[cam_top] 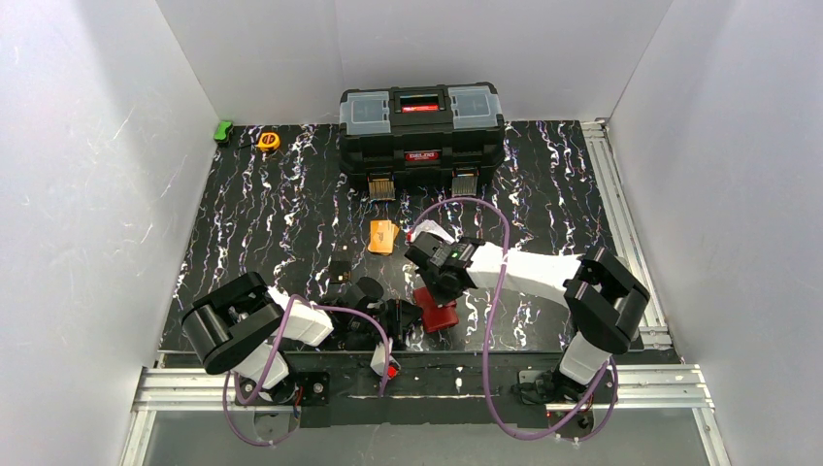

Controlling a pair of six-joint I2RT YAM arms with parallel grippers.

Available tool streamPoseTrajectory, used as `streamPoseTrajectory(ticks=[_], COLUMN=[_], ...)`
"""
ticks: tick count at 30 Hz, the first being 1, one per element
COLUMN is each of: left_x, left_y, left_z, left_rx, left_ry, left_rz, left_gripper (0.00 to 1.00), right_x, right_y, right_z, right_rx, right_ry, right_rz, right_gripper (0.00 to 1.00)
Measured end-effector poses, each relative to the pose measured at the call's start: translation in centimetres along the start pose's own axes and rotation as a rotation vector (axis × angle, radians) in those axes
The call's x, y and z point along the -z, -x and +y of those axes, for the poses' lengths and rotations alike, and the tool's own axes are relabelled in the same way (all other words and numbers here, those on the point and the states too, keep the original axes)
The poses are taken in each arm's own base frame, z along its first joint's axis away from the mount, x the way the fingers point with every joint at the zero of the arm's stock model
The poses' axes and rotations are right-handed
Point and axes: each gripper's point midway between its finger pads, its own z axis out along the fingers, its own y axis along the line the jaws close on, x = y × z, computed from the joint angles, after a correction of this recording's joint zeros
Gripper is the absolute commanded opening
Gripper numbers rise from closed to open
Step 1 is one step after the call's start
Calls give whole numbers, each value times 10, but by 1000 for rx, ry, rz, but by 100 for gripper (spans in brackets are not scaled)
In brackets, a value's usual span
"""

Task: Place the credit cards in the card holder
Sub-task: Close the card holder at the center of the board.

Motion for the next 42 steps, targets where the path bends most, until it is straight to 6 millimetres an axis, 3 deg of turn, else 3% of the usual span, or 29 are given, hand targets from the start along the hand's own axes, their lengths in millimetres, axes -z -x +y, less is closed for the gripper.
streamPoseTrajectory(ticks=[13,17,20,31,42], left_x=[0,0,0,0,0], left_y=[0,0,0,1,1], left_z=[0,0,0,0,0], left_rx=[-1,-1,-3,-4,2], left_ry=[-1,-1,-2,-2,-4], left_rz=[1,3,4,10,16], left_gripper=[11,11,11,11,10], right_x=[-2,-2,-1,18,19], right_y=[-4,-5,-7,0,3], right_z=[20,18,12,10,-6], right_rx=[2,5,9,58,61], right_ry=[117,106,72,-14,-102], right_rz=[14,17,21,-30,-34], right_gripper=[1,29,37,38,39])
